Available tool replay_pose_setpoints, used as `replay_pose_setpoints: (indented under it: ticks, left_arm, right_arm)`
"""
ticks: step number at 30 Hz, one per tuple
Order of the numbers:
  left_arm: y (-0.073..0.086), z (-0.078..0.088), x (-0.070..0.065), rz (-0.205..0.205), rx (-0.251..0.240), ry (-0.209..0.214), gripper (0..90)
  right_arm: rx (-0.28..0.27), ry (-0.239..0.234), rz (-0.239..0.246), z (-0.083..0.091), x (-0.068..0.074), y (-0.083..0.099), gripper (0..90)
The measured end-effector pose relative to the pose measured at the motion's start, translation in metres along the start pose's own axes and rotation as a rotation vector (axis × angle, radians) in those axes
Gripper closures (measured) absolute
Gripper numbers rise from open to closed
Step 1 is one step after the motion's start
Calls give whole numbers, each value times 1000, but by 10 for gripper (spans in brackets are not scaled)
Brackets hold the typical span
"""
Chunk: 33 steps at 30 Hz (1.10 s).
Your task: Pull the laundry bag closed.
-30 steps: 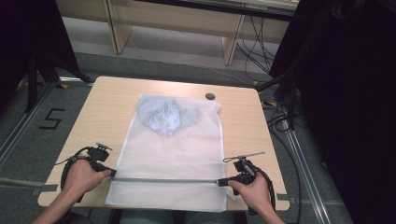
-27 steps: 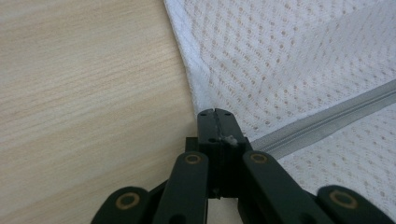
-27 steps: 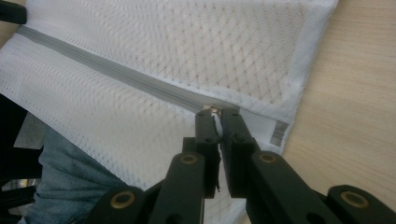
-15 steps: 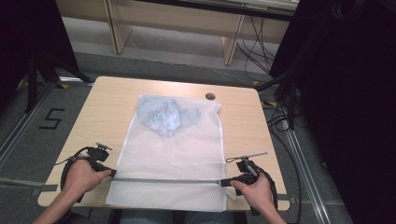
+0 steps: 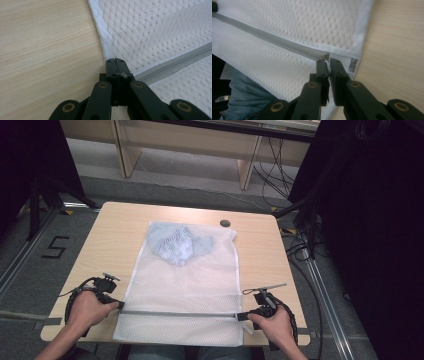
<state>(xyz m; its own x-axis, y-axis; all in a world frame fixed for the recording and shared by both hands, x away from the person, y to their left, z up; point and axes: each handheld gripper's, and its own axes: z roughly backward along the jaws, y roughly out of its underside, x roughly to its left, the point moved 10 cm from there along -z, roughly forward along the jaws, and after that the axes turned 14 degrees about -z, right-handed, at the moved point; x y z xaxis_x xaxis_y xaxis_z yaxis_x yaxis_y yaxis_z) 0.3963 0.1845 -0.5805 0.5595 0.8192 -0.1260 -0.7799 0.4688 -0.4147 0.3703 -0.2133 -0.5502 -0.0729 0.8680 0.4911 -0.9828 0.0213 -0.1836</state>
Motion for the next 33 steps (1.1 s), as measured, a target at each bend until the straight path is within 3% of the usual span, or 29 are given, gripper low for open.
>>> replay_pose_setpoints:
  ticks: [3, 4, 5, 6, 7, 8, 10, 11, 13, 17, 22, 26, 30, 31, 33]
  left_arm:
    - [0, 0, 0, 4, -3, 0, 899]
    - [1, 1, 0, -3, 5, 4, 898]
    - [1, 0, 0, -1, -1, 3, 899]
    - [1, 0, 0, -1, 0, 4, 899]
    - [1, 1, 0, -2, 4, 7, 898]
    - [1, 0, 0, 0, 1, 6, 898]
    - [0, 0, 0, 4, -9, 0, 897]
    - [0, 0, 0, 2, -9, 0, 897]
    - [-1, -1, -1, 6, -17, -1, 894]
    - [1, 3, 1, 2, -14, -17, 864]
    - [-6, 9, 6, 24, -90, -51, 816]
    - [-9, 14, 7, 24, -113, -63, 781]
    - [-12, 16, 8, 39, -144, -61, 754]
    - [-12, 18, 9, 21, -142, -55, 748]
    - [-14, 18, 8, 41, -165, -53, 728]
  right_arm:
    - [16, -1, -5, -2, -2, 1, 866]
    - [88, -4, -134, 2, 7, 11, 866]
    - [93, -11, -179, 1, 11, 11, 863]
    - [98, -26, -173, 1, 11, 12, 860]
    - [76, -2, -163, 1, 7, 9, 853]
    - [-1, 16, 4, -3, -9, -2, 871]
    - [0, 37, -49, 0, -11, -1, 854]
    - [-32, 45, -19, 0, -16, -6, 845]
    - [-46, 34, -12, 3, -17, -8, 820]
    - [-64, 30, -26, 6, -15, -10, 792]
    - [-88, 30, -15, 7, -16, -13, 762]
    - [-97, 28, -49, 8, -13, -12, 719]
    - [-129, 42, -16, 7, -16, -16, 655]
    - [-124, 47, -10, 7, -16, -15, 638]
    - [-139, 57, 7, 6, -17, -17, 617]
